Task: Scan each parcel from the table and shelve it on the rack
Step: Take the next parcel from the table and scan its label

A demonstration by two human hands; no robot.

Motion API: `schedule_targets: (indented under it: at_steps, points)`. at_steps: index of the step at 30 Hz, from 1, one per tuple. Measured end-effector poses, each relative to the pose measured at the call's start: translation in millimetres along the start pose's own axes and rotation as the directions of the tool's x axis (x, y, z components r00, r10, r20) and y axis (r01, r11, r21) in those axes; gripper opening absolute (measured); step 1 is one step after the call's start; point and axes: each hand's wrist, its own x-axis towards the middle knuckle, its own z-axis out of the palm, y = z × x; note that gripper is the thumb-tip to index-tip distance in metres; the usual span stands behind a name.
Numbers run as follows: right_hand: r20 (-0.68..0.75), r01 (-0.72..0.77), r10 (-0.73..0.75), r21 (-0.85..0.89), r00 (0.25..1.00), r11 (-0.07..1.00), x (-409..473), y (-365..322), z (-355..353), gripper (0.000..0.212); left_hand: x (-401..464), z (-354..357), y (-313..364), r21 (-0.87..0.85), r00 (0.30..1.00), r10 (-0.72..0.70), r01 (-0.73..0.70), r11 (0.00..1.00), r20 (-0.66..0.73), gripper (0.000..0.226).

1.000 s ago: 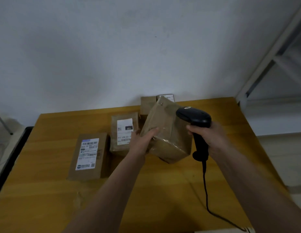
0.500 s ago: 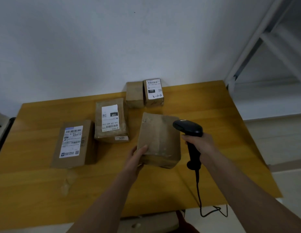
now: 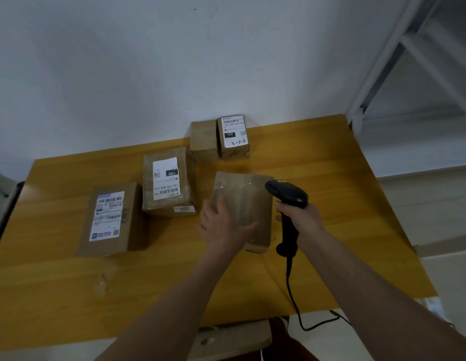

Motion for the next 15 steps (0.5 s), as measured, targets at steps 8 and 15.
schedule_targets:
  at_steps: [8,15]
  points:
    - [-0.074,-0.004,0.006,0.029,0.997,1.000,2.6,1.0,-14.2,0.023,10.3,24.8,33.5,0.200,0.976,-0.187,0.163,0.966,0.107,0.144]
    - [-0.068,0.003,-0.002,0.028,0.998,1.000,0.6,0.4,-24.1,0.025,18.7,-2.1,22.8,0.148,0.969,-0.181,0.157,0.976,0.166,0.142]
